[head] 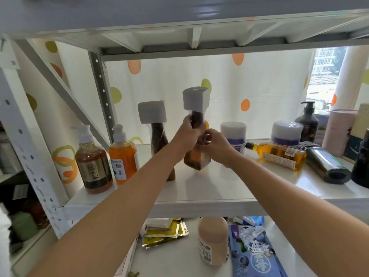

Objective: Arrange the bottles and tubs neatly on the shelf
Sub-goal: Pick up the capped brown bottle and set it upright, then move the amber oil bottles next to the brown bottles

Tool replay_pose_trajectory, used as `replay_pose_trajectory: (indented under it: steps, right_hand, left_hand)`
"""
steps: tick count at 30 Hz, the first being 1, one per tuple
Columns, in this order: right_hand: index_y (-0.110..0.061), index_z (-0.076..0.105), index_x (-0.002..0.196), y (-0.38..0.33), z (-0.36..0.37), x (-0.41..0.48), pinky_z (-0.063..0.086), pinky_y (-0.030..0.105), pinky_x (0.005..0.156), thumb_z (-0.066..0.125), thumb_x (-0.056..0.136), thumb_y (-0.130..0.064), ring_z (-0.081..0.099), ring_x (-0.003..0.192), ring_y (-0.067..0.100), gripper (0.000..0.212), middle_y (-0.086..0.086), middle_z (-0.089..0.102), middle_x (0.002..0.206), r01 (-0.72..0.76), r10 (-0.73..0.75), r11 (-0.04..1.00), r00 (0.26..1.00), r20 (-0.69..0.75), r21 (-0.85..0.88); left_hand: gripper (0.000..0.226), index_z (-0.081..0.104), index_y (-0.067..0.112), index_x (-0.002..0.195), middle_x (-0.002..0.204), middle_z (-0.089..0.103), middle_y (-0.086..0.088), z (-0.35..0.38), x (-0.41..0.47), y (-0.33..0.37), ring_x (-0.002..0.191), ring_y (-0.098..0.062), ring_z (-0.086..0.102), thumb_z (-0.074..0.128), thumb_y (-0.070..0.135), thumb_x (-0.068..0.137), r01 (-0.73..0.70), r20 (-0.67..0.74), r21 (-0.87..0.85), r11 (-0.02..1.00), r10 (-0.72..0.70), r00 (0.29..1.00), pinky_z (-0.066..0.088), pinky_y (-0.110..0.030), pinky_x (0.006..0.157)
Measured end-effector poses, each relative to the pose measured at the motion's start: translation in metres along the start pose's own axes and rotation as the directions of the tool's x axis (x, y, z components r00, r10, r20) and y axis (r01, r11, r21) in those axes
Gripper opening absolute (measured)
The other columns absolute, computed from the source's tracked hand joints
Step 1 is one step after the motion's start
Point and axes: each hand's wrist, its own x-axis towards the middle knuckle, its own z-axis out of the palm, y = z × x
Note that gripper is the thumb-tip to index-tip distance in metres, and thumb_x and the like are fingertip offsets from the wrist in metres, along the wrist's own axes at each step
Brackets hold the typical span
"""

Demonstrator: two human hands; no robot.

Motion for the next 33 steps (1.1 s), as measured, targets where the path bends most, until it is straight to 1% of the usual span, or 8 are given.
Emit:
replay_pose_trajectory:
  steps: [4, 8, 12, 17, 20, 24, 28, 33]
  right_hand:
    - [-0.018, 0.056, 0.122, 0.005, 0.019, 0.013, 0.057, 0.039, 0.087, 0.076, 0.078, -0.033, 0.067, 0.096, 0.018, 0.050, 0.000, 0.069, 0.104, -0.063, 0.064, 0.998, 0.997, -0.045, 0.022]
    - [-0.019, 0.058, 0.115, 0.004, 0.041, 0.017, 0.057, 0.034, 0.082, 0.072, 0.081, -0.033, 0.066, 0.093, 0.018, 0.039, 0.000, 0.069, 0.100, -0.079, 0.080, 0.996, 0.996, -0.032, 0.041]
    - [-0.020, 0.058, 0.121, 0.005, 0.062, 0.023, 0.058, 0.034, 0.079, 0.067, 0.080, -0.035, 0.068, 0.095, 0.019, 0.044, 0.000, 0.070, 0.102, -0.050, 0.050, 0.998, 0.999, -0.017, 0.028]
    - [-0.015, 0.051, 0.128, 0.000, 0.071, 0.023, 0.059, 0.038, 0.083, 0.070, 0.084, -0.030, 0.065, 0.097, 0.020, 0.050, 0.005, 0.066, 0.108, -0.037, 0.037, 0.999, 0.999, 0.029, 0.011]
    - [-0.013, 0.047, 0.132, 0.000, 0.067, 0.023, 0.058, 0.040, 0.087, 0.070, 0.087, -0.023, 0.065, 0.101, 0.023, 0.051, 0.007, 0.066, 0.113, -0.052, 0.049, 0.998, 0.996, 0.074, 0.037]
    - [-0.013, 0.045, 0.134, 0.006, 0.052, 0.016, 0.056, 0.026, 0.076, 0.067, 0.090, -0.016, 0.064, 0.100, 0.020, 0.050, 0.007, 0.064, 0.117, -0.045, 0.028, 0.989, 0.992, 0.121, 0.139]
    - [-0.016, 0.049, 0.129, 0.013, 0.033, 0.014, 0.056, 0.035, 0.088, 0.063, 0.090, -0.015, 0.066, 0.102, 0.021, 0.042, 0.007, 0.066, 0.115, -0.022, 0.016, 0.985, 0.999, 0.038, 0.171]
    - [-0.016, 0.052, 0.130, 0.029, 0.003, 0.012, 0.053, 0.039, 0.093, 0.065, 0.089, -0.026, 0.064, 0.102, 0.019, 0.044, 0.002, 0.067, 0.111, -0.054, 0.066, 0.988, 0.995, -0.079, 0.147]
  left_hand:
    - [0.034, 0.049, 0.018, 0.132, 0.120, 0.063, 0.002, 0.000, -0.024, -0.020, 0.111, -0.015, 0.058, 0.053, 0.019, 0.098, 0.050, -0.069, 0.019, 0.999, -0.049, 0.996, 0.044, -0.026, 0.091]
    - [0.035, 0.053, 0.017, 0.129, 0.116, 0.065, -0.002, -0.008, -0.034, -0.030, 0.113, -0.017, 0.058, 0.056, 0.025, 0.095, 0.117, -0.084, -0.032, 0.993, -0.119, 0.989, 0.044, -0.031, 0.099]
    - [0.039, 0.049, 0.017, 0.132, 0.119, 0.062, -0.003, -0.015, -0.045, -0.034, 0.119, -0.020, 0.053, 0.056, 0.030, 0.095, 0.189, -0.109, -0.080, 0.979, -0.197, 0.974, 0.040, -0.035, 0.103]
    - [0.053, 0.038, 0.018, 0.145, 0.131, 0.054, 0.001, -0.020, -0.054, -0.035, 0.124, -0.016, 0.047, 0.055, 0.032, 0.097, 0.214, -0.127, -0.043, 0.976, -0.218, 0.968, 0.036, -0.030, 0.099]
    - [0.063, 0.029, 0.018, 0.151, 0.144, 0.046, -0.001, -0.016, -0.056, -0.033, 0.135, -0.020, 0.041, 0.056, 0.030, 0.096, 0.224, -0.139, -0.055, 0.973, -0.229, 0.963, 0.035, -0.033, 0.105]
    - [0.058, 0.036, 0.024, 0.145, 0.142, 0.045, -0.001, 0.003, -0.061, -0.027, 0.119, -0.012, 0.046, 0.060, 0.020, 0.093, 0.152, -0.294, -0.110, 0.982, -0.178, 0.939, 0.038, -0.025, 0.094]
    - [0.043, 0.048, 0.025, 0.135, 0.136, 0.051, 0.004, 0.026, -0.056, -0.019, 0.125, -0.012, 0.048, 0.057, 0.014, 0.094, 0.056, -0.330, -0.144, 0.988, -0.101, 0.939, 0.037, -0.023, 0.096]
    - [0.040, 0.050, 0.019, 0.136, 0.137, 0.052, 0.001, 0.046, -0.037, -0.020, 0.125, -0.015, 0.047, 0.054, 0.026, 0.097, 0.154, -0.298, -0.183, 0.971, -0.204, 0.932, 0.036, -0.025, 0.094]
